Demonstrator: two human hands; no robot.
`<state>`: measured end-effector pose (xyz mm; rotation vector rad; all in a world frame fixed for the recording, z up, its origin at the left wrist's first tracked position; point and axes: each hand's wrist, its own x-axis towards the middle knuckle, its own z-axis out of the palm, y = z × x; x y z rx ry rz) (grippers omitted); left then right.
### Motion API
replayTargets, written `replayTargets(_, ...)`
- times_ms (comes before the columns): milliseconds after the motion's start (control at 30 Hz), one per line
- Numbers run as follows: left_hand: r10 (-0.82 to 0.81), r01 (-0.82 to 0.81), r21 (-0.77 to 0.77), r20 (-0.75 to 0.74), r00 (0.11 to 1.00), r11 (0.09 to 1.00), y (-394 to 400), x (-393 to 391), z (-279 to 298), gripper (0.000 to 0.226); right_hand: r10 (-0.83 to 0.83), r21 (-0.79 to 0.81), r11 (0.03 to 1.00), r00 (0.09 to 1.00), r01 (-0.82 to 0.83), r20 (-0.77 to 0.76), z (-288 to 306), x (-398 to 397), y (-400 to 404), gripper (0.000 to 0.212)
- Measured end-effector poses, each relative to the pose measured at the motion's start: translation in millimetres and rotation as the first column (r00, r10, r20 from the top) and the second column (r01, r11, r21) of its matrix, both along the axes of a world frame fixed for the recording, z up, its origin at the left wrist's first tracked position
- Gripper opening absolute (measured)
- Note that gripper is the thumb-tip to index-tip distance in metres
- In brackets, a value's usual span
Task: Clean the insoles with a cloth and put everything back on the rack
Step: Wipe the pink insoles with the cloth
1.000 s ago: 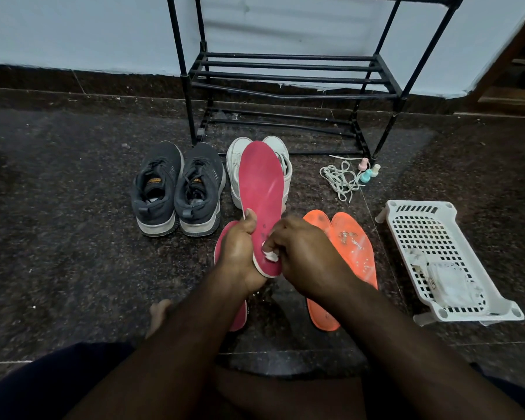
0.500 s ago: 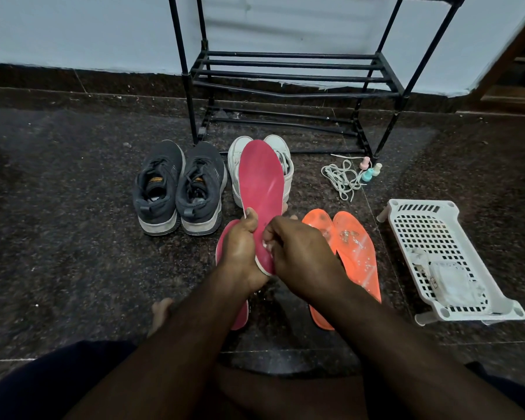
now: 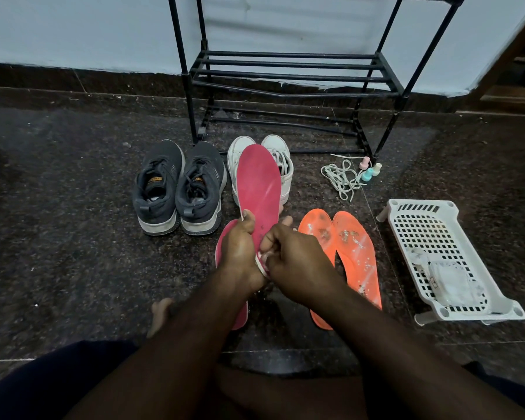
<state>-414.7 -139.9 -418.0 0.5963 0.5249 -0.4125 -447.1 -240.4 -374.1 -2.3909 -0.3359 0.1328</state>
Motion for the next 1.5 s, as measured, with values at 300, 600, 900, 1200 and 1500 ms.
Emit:
replayTargets(300, 0.025, -0.025, 0.009, 0.021, 0.999, 1.0, 0.1, -0.5, -2.2, 0.068, 0.025, -0.056, 0.998, 0.979, -0.014, 0.201, -2.3, 6.6, -2.5, 0.011)
replayTargets(600, 0.023, -0.024, 0.019, 0.033, 0.999, 1.0, -2.3, -0.7, -2.0, 0.063, 0.031, 0.013, 0.999, 0.983, -0.034, 0.181, -2.1, 2.9, -3.4, 0.01)
replayTargets(900, 0.024, -0.025, 0.031, 0.016, 1.0, 0.999, 3.2, 4.2, 1.5, 0.063, 0.089, -0.016, 0.996, 0.996, -0.089, -0.001, 1.7, -1.4, -4.6, 0.018)
replayTargets(1200, -0.019, 0.018, 0.015, 0.039, 0.999, 1.0, 3.1, -1.2, 6.8, 0.062, 0.12, -0.082, 0.991, 0.958, -0.102, 0.26, -1.4, 5.3, -5.8, 0.015)
replayTargets(1500, -0.017, 0.016, 0.024, 0.028, 0.999, 1.0, 3.3, -0.4, 7.7, 0.064, 0.12, -0.157, 0.982, 0.991, -0.109, 0.061, 1.1, 2.3, -9.7, 0.02)
